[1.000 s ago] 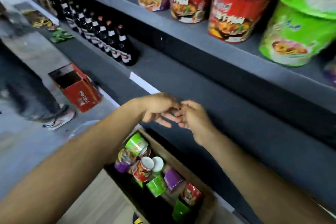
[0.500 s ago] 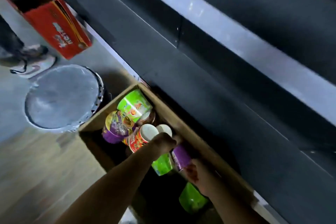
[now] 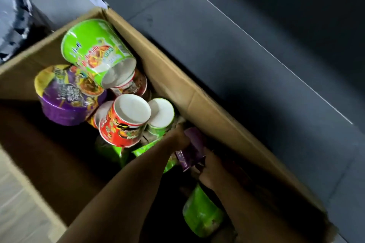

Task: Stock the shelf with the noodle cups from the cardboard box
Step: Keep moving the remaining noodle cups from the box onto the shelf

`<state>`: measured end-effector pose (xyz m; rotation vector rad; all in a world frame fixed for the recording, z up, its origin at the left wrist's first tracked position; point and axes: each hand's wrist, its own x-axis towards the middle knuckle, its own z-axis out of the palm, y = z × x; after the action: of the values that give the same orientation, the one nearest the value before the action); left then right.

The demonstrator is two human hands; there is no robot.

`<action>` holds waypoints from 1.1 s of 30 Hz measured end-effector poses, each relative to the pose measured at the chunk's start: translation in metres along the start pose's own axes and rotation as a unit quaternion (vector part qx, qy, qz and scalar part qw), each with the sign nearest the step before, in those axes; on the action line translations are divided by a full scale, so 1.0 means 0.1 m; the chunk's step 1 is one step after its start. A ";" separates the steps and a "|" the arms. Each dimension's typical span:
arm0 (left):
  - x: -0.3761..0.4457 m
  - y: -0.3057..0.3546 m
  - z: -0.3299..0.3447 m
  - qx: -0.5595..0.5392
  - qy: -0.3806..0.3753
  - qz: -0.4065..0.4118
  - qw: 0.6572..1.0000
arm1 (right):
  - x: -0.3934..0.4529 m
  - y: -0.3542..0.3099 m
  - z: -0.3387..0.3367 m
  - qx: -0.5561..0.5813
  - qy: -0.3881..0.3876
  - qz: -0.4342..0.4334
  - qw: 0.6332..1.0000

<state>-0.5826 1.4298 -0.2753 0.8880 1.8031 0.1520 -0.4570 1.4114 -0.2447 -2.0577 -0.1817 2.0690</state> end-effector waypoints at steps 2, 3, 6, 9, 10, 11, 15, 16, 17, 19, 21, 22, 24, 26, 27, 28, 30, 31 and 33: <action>0.07 0.02 0.08 0.011 -0.021 -0.016 1.000 | 0.03 -0.05 0.01 0.019 -0.016 -0.001 1.000; 0.08 0.04 0.11 0.008 -0.028 -0.025 0.999 | 0.05 -0.07 0.00 0.016 -0.028 -0.004 0.999; -0.01 0.07 0.07 0.037 -0.016 -0.043 0.998 | 0.04 -0.08 -0.11 0.021 -0.029 -0.002 0.999; -0.22 0.13 -0.10 0.029 0.010 -0.043 0.999 | -0.17 -0.11 -0.18 0.000 -0.029 0.014 0.999; -0.35 0.19 -0.19 0.016 -0.002 -0.043 0.999 | -0.31 -0.13 -0.18 -0.007 -0.027 0.021 0.999; -0.47 0.23 -0.29 -0.004 -0.014 -0.042 0.999 | -0.42 -0.15 -0.19 -0.020 -0.027 0.025 0.999; -1.28 0.49 -0.65 -0.150 -0.053 -0.115 0.981 | -1.04 -0.34 -0.20 -0.110 -0.049 -0.052 0.991; -1.52 0.56 -0.74 -0.203 -0.057 -0.136 0.968 | -1.24 -0.40 -0.19 -0.139 -0.036 -0.065 0.988; -1.72 0.61 -0.81 -0.251 -0.059 -0.146 0.955 | -1.47 -0.45 -0.19 -0.152 -0.035 -0.078 0.985; -2.17 0.77 -0.98 -0.332 -0.044 -0.149 0.930 | -1.92 -0.55 -0.15 -0.159 -0.046 -0.099 0.981; -2.62 0.93 -1.17 -0.388 -0.028 -0.136 0.911 | -2.37 -0.63 -0.11 -0.164 -0.052 -0.138 0.975; -2.83 1.01 -1.26 -0.408 -0.026 -0.130 0.903 | -2.60 -0.67 -0.09 -0.174 -0.052 -0.167 0.969; -3.25 1.18 -1.46 -0.433 -0.024 -0.126 0.892 | -3.12 -0.78 -0.05 -0.193 -0.048 -0.217 0.956; -3.66 1.37 -1.69 -0.441 -0.025 -0.115 0.890 | -3.59 -0.88 -0.04 -0.212 -0.059 -0.253 0.942; -3.87 1.47 -1.80 -0.445 -0.022 -0.120 0.887 | -3.83 -0.92 -0.04 -0.221 -0.059 -0.270 0.935; -4.08 1.58 -1.91 -0.453 -0.026 -0.129 0.882 | -4.04 -0.98 -0.05 -0.226 -0.059 -0.290 0.928; -4.46 1.78 -2.14 -0.453 -0.044 -0.132 0.881 | -4.50 -1.09 -0.08 -0.221 -0.069 -0.333 0.914; -4.65 1.86 -2.24 -0.440 -0.053 -0.125 0.888 | -4.74 -1.16 -0.10 -0.217 -0.075 -0.349 0.909; -5.04 2.05 -2.43 -0.418 -0.074 -0.106 0.899 | -5.23 -1.31 -0.14 -0.199 -0.094 -0.380 0.898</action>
<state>-0.6118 1.3309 0.3110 0.0809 1.4576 0.6451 -0.4361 1.4123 0.2939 -1.5504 -1.3048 1.7815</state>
